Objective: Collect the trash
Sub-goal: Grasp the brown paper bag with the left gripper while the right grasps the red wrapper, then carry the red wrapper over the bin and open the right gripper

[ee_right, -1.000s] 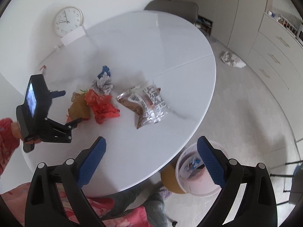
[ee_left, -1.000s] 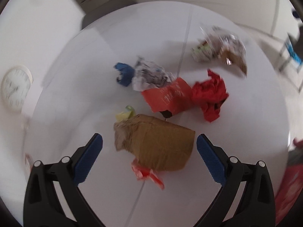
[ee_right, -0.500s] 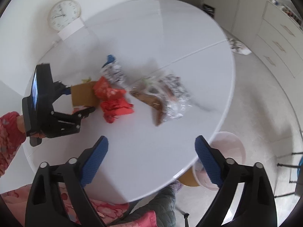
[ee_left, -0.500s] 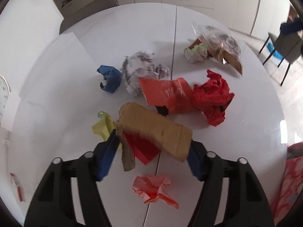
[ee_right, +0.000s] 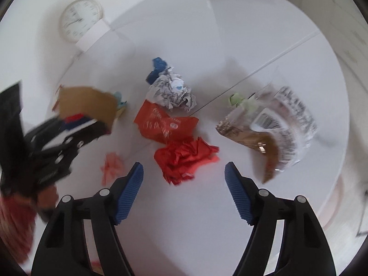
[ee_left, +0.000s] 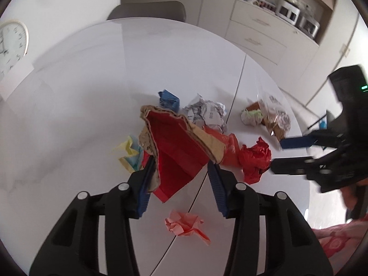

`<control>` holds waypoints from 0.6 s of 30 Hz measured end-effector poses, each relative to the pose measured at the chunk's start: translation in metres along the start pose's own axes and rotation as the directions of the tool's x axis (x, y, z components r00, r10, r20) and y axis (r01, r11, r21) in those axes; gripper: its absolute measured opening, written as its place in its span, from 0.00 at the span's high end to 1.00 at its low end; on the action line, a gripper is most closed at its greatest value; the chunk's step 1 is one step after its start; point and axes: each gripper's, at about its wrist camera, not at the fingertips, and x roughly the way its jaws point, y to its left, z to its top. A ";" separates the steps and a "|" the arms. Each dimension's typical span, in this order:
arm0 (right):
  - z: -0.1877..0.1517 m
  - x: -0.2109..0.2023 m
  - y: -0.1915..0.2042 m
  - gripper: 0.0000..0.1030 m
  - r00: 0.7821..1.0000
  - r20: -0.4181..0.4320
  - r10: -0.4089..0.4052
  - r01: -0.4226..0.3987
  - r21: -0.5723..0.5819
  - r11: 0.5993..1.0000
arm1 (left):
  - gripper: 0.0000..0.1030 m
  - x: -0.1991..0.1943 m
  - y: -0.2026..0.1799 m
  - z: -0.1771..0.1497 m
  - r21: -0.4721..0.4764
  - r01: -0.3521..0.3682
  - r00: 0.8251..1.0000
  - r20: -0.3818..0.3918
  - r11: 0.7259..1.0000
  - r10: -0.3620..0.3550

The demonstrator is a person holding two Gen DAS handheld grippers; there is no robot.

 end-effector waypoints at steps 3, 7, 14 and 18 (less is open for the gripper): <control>0.003 0.015 0.003 0.37 1.000 -0.020 -0.008 0.009 0.041 0.999 | 0.56 -0.007 0.001 0.001 -0.034 0.004 1.000 0.015 0.999 -0.003; 0.003 0.028 0.003 0.54 0.999 -0.047 0.010 -0.007 0.053 0.999 | 0.56 -0.021 0.002 -0.005 -0.081 0.003 1.000 0.029 0.997 -0.001; -0.003 0.011 0.004 0.58 0.997 -0.037 0.062 -0.061 0.010 0.998 | 0.56 -0.050 -0.011 -0.008 -0.127 -0.021 0.997 0.068 0.992 0.030; -0.011 -0.027 0.001 0.58 0.995 0.000 0.105 -0.105 -0.031 0.994 | 0.56 -0.065 -0.030 -0.004 -0.115 -0.012 0.996 0.086 0.993 0.022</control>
